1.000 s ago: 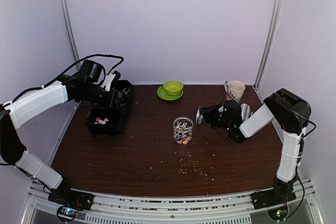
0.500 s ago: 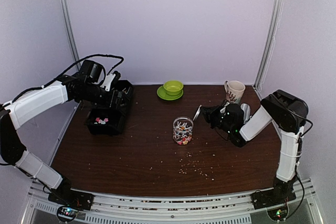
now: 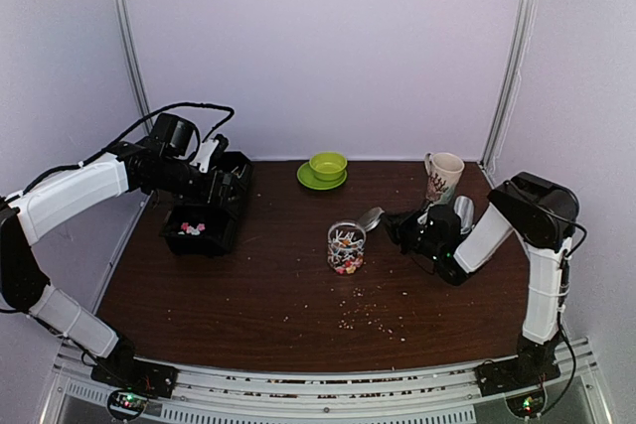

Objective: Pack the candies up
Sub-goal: Adjust the box lid at the center of the board.

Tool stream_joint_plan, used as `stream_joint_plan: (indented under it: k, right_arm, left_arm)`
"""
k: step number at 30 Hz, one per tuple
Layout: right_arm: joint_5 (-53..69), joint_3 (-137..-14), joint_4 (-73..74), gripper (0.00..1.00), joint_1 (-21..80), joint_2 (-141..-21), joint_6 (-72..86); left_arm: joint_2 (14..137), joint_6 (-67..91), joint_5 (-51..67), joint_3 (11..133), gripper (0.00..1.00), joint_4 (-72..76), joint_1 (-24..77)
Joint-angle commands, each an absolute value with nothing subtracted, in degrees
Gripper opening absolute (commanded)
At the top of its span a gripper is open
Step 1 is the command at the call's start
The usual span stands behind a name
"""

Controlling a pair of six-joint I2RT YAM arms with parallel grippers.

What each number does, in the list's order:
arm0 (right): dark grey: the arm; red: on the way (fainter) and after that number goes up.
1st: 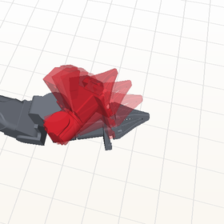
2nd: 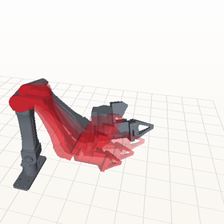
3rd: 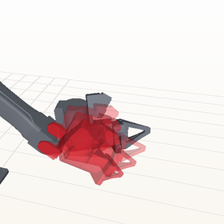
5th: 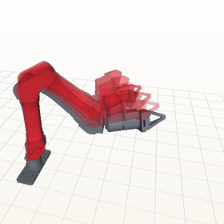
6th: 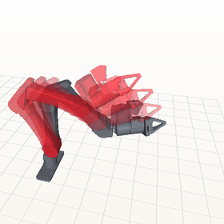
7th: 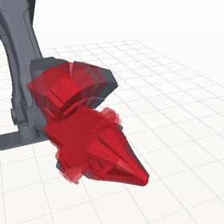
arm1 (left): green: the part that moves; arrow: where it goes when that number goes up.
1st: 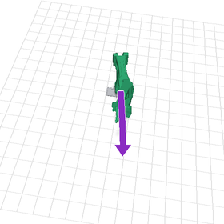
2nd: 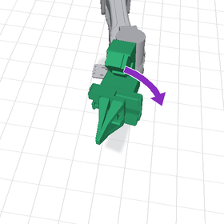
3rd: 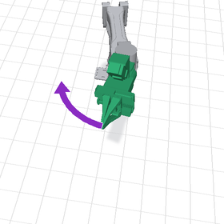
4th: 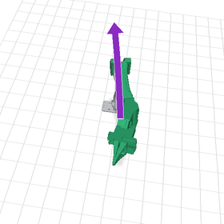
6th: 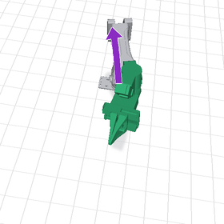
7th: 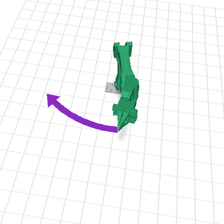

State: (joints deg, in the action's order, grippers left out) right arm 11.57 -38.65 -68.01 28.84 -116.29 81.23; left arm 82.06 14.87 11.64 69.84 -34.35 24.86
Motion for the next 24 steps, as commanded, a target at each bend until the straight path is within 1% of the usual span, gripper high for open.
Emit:
stream_joint_plan:
  k: [1,5,9,12,17,20,24]
  right_arm:
    - [11.1,-37.0,-66.7,0.1,28.4,-115.1,80.8]
    - [11.0,-36.2,-67.1,0.14,28.4,-114.9,80.7]
    - [11.1,-36.0,-65.0,0.21,28.4,-113.6,79.8]
    - [10.8,-36.4,-59.4,0.28,28.5,-111.0,76.8]
    - [9.4,-40.3,-39.8,0.44,28.8,-104.3,68.4]
    - [6.6,-45.4,-24.8,0.52,29.9,-100.3,60.4]
    - [4.7,-53.9,-8.5,0.67,31.2,-98.4,51.2]
  left_arm:
    - [82.3,14.4,12.2,70.0,0.85,-32.3,25.1]
    - [82.4,14.4,12.4,70.0,0.85,-32.3,25.1]
    - [82.4,14.4,12.3,70.0,0.85,-32.3,25.1]
    - [82.5,14.4,12.3,70.0,0.85,-32.3,25.1]
    - [82.5,14.4,12.3,70.0,0.85,-32.3,25.1]
    - [82.7,14.5,12.3,70.0,0.85,-32.3,25.1]
    - [82.7,14.5,12.3,70.0,0.85,-32.3,25.1]
